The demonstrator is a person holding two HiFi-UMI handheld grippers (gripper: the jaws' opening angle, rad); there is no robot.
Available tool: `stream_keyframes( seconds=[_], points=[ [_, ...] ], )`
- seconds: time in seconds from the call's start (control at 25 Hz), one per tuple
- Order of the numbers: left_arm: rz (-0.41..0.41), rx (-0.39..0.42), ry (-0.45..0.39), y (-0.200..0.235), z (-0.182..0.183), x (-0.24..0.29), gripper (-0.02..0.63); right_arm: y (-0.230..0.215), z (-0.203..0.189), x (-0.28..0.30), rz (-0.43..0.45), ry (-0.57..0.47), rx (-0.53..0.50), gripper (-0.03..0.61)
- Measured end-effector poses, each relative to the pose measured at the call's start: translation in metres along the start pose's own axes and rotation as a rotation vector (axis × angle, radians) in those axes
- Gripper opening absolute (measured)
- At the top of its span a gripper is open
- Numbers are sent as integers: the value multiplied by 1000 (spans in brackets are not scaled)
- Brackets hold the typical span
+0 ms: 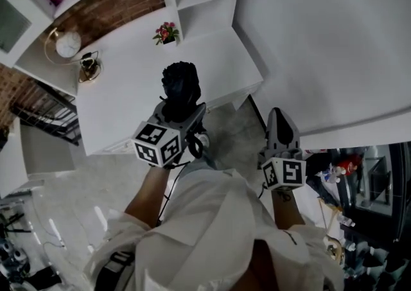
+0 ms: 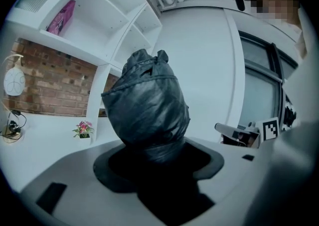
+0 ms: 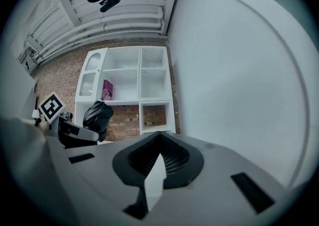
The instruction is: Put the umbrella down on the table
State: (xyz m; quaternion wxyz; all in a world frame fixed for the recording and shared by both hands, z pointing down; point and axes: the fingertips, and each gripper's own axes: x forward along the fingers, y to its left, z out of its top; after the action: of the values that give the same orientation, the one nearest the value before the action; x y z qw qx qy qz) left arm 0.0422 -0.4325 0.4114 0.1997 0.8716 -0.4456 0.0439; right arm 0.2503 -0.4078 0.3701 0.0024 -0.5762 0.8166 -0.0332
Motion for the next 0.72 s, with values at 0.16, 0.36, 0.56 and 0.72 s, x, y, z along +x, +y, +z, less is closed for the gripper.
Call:
stream_keyframes(
  seconds=[0.16, 0.36, 0.56, 0.72],
  points=[
    [-16, -11, 7, 29, 17, 33, 287, -5, 6, 46, -7, 1, -7, 18],
    [-40, -47, 40, 72, 30, 73, 287, -12, -6, 105, -37, 63, -23, 18],
    [-49, -72, 64, 111, 39, 102, 287, -12, -12, 151, -50, 86, -17, 18],
    [-54, -93, 88, 134, 39, 121, 287, -12, -18, 180, -60, 93, -18, 18]
  ],
)
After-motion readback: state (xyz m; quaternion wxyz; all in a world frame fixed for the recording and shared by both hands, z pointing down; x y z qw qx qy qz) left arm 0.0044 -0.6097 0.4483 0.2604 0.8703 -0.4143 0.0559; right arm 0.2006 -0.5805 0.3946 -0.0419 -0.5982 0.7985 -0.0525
